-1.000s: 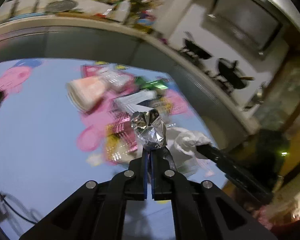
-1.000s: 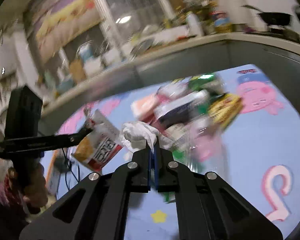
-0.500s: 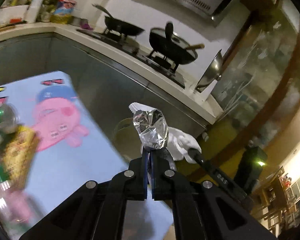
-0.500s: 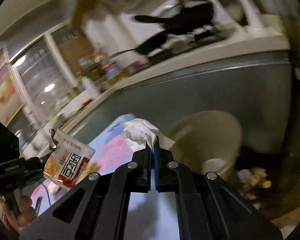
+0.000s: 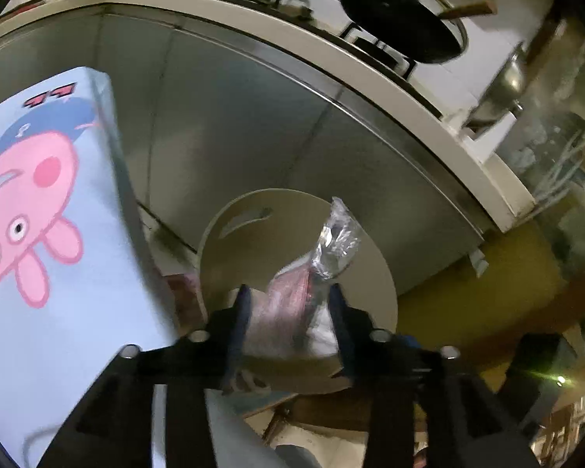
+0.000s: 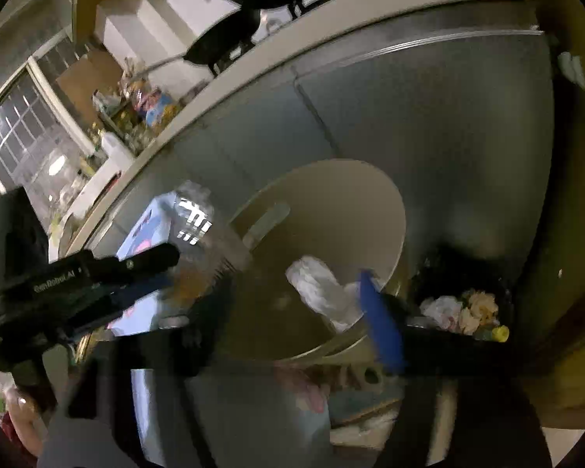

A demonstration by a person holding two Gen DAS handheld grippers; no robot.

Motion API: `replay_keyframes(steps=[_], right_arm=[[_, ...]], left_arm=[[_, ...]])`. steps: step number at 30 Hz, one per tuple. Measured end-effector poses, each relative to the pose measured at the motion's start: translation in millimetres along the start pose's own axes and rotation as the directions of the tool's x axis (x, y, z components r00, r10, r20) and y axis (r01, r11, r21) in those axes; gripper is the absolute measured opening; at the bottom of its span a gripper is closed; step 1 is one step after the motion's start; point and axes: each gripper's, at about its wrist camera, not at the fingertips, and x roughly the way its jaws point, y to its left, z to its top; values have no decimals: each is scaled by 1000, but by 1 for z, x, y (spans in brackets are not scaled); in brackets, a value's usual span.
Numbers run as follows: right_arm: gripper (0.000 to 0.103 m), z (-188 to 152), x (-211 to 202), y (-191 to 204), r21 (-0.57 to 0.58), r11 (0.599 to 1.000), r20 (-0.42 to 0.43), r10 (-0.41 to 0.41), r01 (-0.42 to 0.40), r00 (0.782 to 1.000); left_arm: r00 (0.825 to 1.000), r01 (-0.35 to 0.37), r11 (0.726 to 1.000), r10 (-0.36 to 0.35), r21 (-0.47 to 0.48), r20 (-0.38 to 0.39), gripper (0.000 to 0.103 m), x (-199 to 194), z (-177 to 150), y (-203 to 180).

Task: Collect trash
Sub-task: 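Carry both items over the beige bin and open both tools to drop them, then move both open tools back over the trash pile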

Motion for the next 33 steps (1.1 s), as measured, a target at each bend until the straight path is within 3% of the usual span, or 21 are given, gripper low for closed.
replay_keyframes(steps=[3, 8, 11, 17, 21, 25, 30, 31, 33], right_arm=[[70, 0, -10, 7, -18, 1000, 35, 6, -5, 999], [70, -4, -38, 36, -37, 996, 68, 79, -77, 995], [70, -11, -57, 57, -51, 988, 80, 148, -144, 986], [57, -47, -85, 117, -118, 945, -4, 308, -307, 951], [54, -84, -91, 163, -158, 899, -127, 391, -408, 911], [54, -120, -96, 206, -236, 860, -221, 406, -452, 887], [65, -173, -100, 256, -419, 797, -282, 340, -434, 897], [67, -182, -99, 264, -458, 785, -281, 317, -416, 906], [67, -193, -96, 271, -520, 766, -269, 273, -378, 924]], left_arm=[[1000, -2, 1000, 2, -5, 29, 49, -19, -2, 5], [989, -3, 1000, -1, 28, 150, 56, -81, -10, 1], [969, -36, 998, 23, 47, 247, 66, -131, -31, -3], [940, -98, 988, 53, 119, 337, 72, -214, -85, -3], [903, -168, 968, 76, 185, 422, 75, -271, -126, 3], [852, -281, 938, 146, 204, 502, 78, -321, -163, 26], [843, -389, 918, 320, 79, 433, 77, -335, -183, 89], [847, -407, 913, 363, 34, 389, 75, -332, -185, 106], [877, -375, 925, 375, -60, 300, 71, -326, -184, 138]])
